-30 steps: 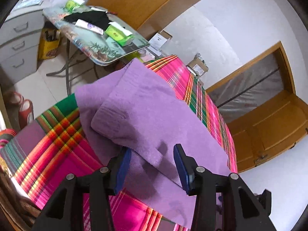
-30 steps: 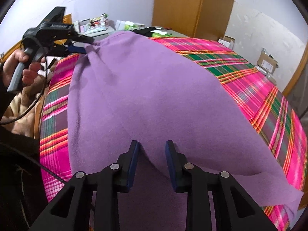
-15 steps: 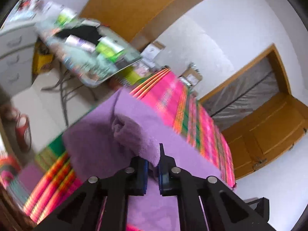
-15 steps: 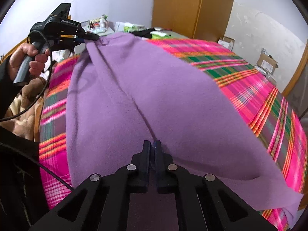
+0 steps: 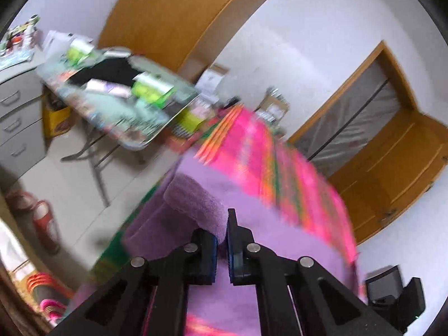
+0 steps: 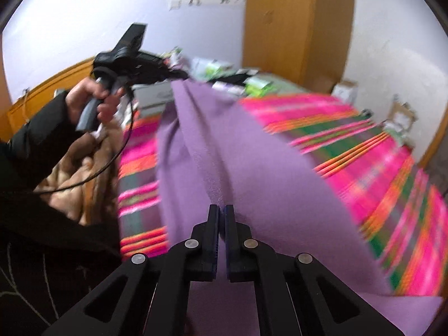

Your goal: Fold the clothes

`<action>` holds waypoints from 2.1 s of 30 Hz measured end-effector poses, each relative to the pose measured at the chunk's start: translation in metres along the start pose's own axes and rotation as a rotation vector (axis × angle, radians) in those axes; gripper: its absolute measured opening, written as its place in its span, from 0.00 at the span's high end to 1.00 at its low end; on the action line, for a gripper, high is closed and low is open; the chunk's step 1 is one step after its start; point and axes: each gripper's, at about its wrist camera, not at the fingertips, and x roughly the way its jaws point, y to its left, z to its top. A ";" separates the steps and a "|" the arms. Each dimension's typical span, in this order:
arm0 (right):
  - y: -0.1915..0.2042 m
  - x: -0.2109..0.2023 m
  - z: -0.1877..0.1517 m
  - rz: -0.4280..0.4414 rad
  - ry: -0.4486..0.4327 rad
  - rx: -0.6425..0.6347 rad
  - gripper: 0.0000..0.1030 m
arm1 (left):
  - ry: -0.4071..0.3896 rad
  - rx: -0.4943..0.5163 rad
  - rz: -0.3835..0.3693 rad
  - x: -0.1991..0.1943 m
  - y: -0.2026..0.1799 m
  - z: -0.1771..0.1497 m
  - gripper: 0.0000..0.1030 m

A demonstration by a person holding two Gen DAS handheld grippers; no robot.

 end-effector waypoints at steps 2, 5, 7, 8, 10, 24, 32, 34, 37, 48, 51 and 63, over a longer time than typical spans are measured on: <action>0.003 0.008 -0.005 0.021 0.023 0.010 0.96 | 0.030 -0.024 0.016 0.008 0.016 -0.010 0.95; 0.008 0.020 -0.012 0.053 0.057 0.025 0.96 | 0.049 -0.041 0.020 0.014 0.032 -0.019 0.94; 0.011 0.028 -0.017 0.075 0.080 0.035 0.96 | 0.052 -0.041 0.010 0.015 0.036 -0.021 0.94; 0.013 0.032 -0.019 0.085 0.092 0.040 0.96 | 0.053 -0.040 0.007 0.015 0.037 -0.021 0.92; 0.016 0.040 -0.024 0.107 0.115 0.050 0.93 | 0.057 -0.033 0.009 0.013 0.037 -0.022 0.92; -0.012 0.038 -0.021 0.064 0.038 0.207 0.86 | 0.010 0.152 0.001 -0.015 -0.037 -0.039 0.88; 0.001 0.028 -0.044 0.128 0.076 0.221 0.84 | 0.186 0.253 -0.030 0.029 -0.061 -0.088 0.88; -0.003 0.016 -0.050 0.117 0.062 0.247 0.84 | 0.195 0.238 -0.032 0.024 -0.061 -0.089 0.88; -0.019 -0.003 -0.056 0.057 0.013 0.316 0.84 | 0.200 0.266 -0.018 0.022 -0.071 -0.090 0.88; -0.091 -0.060 -0.083 -0.275 -0.099 0.661 0.68 | 0.231 0.438 -0.086 0.061 -0.158 -0.103 0.88; -0.096 -0.064 -0.087 -0.355 -0.071 0.702 0.68 | 0.258 0.474 -0.092 0.072 -0.172 -0.113 0.88; -0.173 -0.069 -0.116 -0.514 0.002 0.949 0.64 | 0.342 0.616 -0.246 0.082 -0.234 -0.152 0.69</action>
